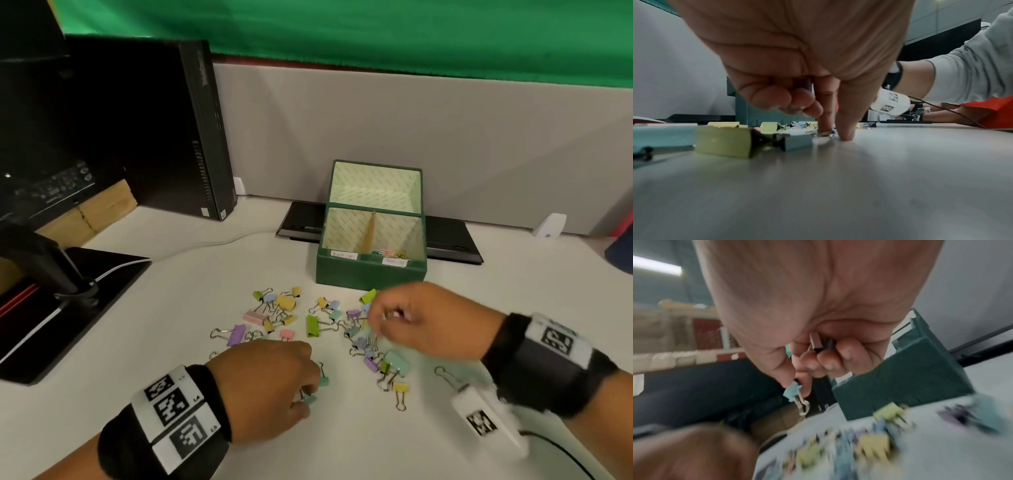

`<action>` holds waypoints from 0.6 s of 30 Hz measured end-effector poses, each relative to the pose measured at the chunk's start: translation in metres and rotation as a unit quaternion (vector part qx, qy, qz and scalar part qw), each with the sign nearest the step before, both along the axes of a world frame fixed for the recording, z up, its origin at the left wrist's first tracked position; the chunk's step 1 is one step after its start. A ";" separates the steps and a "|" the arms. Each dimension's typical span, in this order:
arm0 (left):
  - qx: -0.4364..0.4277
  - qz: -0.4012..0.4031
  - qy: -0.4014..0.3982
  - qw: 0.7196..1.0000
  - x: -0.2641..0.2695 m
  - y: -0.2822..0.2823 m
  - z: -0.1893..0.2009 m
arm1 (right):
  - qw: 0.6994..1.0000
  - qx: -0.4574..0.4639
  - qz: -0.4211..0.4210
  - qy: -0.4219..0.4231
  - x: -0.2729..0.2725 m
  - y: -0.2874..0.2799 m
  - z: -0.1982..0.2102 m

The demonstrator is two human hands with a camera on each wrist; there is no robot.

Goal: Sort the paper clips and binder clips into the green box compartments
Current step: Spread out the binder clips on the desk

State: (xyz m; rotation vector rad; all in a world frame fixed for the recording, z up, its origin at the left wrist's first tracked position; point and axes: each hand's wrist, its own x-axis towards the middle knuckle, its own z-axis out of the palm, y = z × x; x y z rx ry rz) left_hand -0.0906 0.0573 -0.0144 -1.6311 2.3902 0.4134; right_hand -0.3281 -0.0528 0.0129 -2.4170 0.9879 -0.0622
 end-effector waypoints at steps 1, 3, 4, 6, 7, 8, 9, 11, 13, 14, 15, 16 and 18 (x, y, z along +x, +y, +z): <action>-0.001 0.004 0.001 1.000 -0.001 0.001 0.001 | 0.999 -0.003 -0.027 -0.037 0.007 -0.013 0.007; -0.005 0.011 0.006 1.000 0.000 0.002 0.002 | 0.993 -0.037 -0.076 -0.085 0.025 -0.044 0.019; -0.003 0.011 0.016 1.000 0.000 0.002 0.002 | 0.990 -0.051 -0.097 -0.093 0.035 -0.060 0.023; 0.000 -0.005 0.043 0.999 -0.001 0.004 0.002 | 0.987 -0.058 -0.127 -0.086 0.053 -0.087 0.027; -0.002 -0.019 0.062 0.998 -0.003 0.004 0.002 | 0.987 -0.056 -0.131 -0.070 0.060 -0.096 0.028; -0.002 -0.030 0.078 0.997 -0.003 0.004 0.003 | 0.989 -0.056 -0.130 -0.049 0.065 -0.103 0.029; 0.000 -0.036 0.087 0.996 -0.003 0.003 0.005 | 0.990 -0.058 -0.128 -0.032 0.068 -0.106 0.030; 0.007 -0.027 0.095 0.995 -0.001 0.000 0.011 | 0.988 -0.074 -0.129 -0.033 0.065 -0.104 0.035; -0.006 -0.009 0.117 0.993 -0.001 -0.010 0.022 | 0.985 -0.098 -0.132 -0.058 0.050 -0.090 0.038; -0.026 0.004 0.134 0.991 -0.003 -0.019 0.028 | 0.984 -0.104 -0.131 -0.067 0.038 -0.081 0.035; -0.050 0.025 0.150 0.987 -0.006 -0.031 0.034 | 0.983 -0.106 -0.131 -0.069 0.025 -0.069 0.031; -0.077 0.051 0.169 0.981 -0.009 -0.047 0.037 | 0.985 -0.103 -0.127 -0.058 0.011 -0.055 0.026; -0.132 0.094 0.207 0.965 -0.015 -0.086 0.044 | 0.988 -0.105 -0.110 0.011 -0.015 -0.025 0.014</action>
